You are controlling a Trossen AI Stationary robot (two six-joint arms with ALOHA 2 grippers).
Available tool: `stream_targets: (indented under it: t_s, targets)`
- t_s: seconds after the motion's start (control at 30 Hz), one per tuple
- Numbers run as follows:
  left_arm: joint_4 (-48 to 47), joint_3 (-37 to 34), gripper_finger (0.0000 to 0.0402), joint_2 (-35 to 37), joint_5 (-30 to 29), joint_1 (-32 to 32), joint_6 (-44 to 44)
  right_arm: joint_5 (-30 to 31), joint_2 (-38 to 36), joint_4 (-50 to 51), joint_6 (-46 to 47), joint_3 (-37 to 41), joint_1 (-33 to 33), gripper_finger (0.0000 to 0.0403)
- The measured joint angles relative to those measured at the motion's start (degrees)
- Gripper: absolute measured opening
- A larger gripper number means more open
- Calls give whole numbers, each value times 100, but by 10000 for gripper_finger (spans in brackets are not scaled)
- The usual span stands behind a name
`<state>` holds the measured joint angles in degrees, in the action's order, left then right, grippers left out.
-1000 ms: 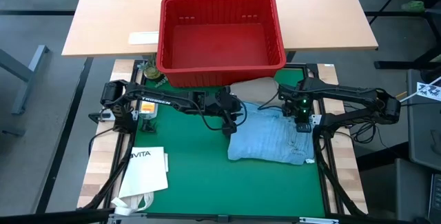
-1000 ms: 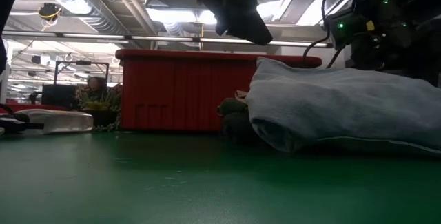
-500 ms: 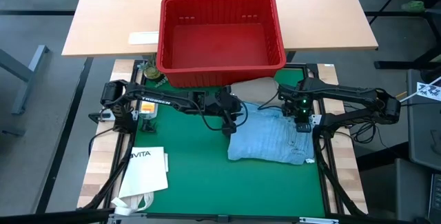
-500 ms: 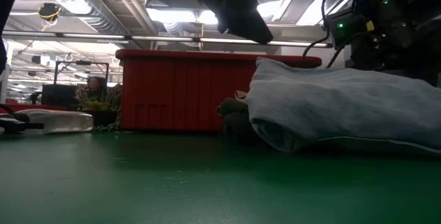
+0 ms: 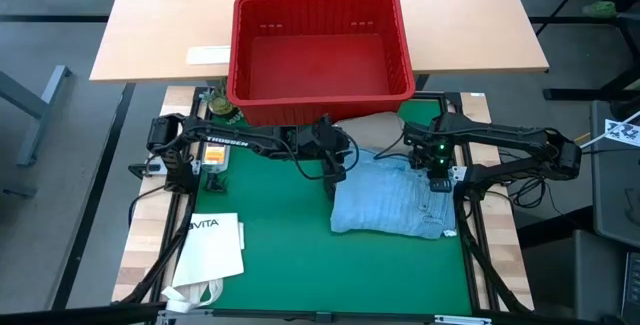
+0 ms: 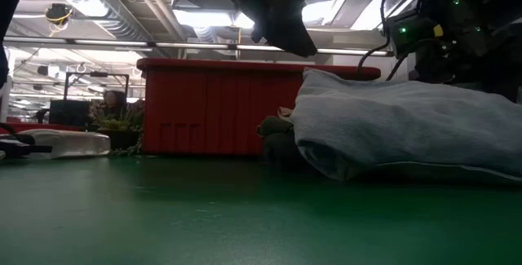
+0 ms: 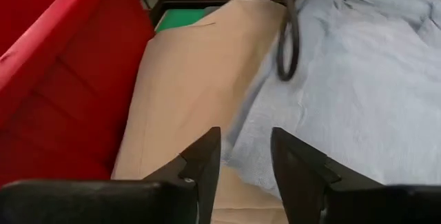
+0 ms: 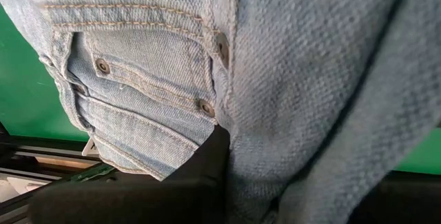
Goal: Fold Laundry from Bin
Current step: Stack the light blue pants on top of the gray shorts
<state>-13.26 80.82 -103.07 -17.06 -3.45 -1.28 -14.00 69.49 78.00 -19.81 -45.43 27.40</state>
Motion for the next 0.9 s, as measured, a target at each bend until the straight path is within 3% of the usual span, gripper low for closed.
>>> stream_targets:
  t_s: [0.27,0.6,0.9]
  targets:
    - [0,0,124,0,6,-117,958,0,0,2,0,0,0,67]
    - [-2,0,127,0,103,-148,977,0,0,2,0,0,-1,67]
    - [-2,0,210,0,131,-168,1378,0,0,4,0,0,0,67]
